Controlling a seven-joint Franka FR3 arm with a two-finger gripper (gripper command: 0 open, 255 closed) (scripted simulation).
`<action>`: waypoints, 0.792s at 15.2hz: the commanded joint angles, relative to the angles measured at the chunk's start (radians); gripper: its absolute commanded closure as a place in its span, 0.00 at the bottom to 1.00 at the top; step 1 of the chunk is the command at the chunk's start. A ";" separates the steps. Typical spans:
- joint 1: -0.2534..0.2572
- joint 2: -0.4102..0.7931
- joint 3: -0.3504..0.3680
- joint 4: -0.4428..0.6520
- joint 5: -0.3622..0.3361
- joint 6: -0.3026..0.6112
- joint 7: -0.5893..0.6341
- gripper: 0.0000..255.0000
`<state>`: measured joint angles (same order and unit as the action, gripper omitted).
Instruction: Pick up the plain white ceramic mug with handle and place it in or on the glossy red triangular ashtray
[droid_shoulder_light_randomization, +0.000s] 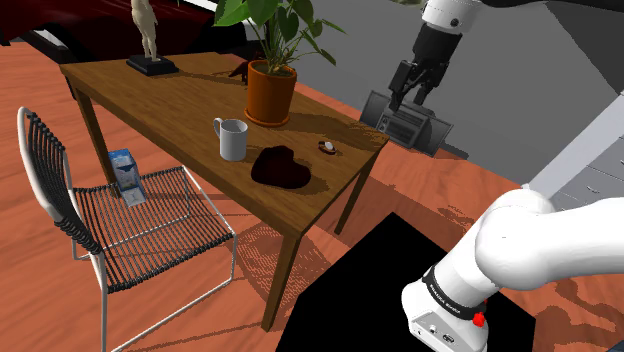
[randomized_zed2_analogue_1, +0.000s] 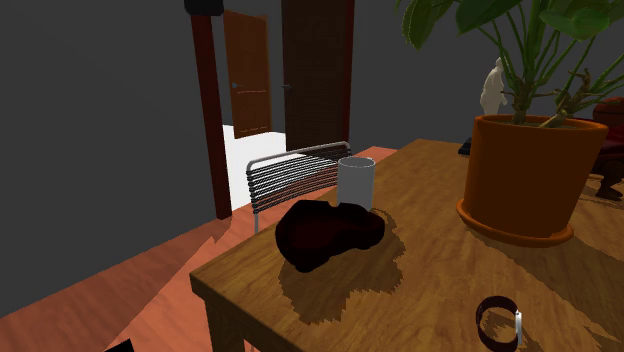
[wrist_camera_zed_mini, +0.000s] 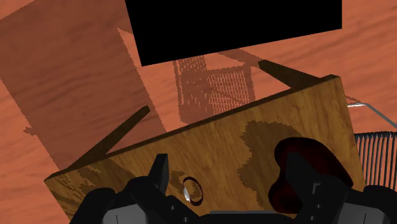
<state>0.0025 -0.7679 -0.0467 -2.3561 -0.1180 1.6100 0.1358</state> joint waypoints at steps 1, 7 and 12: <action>0.000 0.000 0.000 0.000 0.000 0.000 0.000 0.00; 0.021 0.206 0.038 0.058 0.046 0.128 0.075 0.00; 0.035 0.389 0.065 0.143 0.075 0.212 0.130 0.00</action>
<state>0.0336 -0.4273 0.0116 -2.2387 -0.0489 1.8015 0.2520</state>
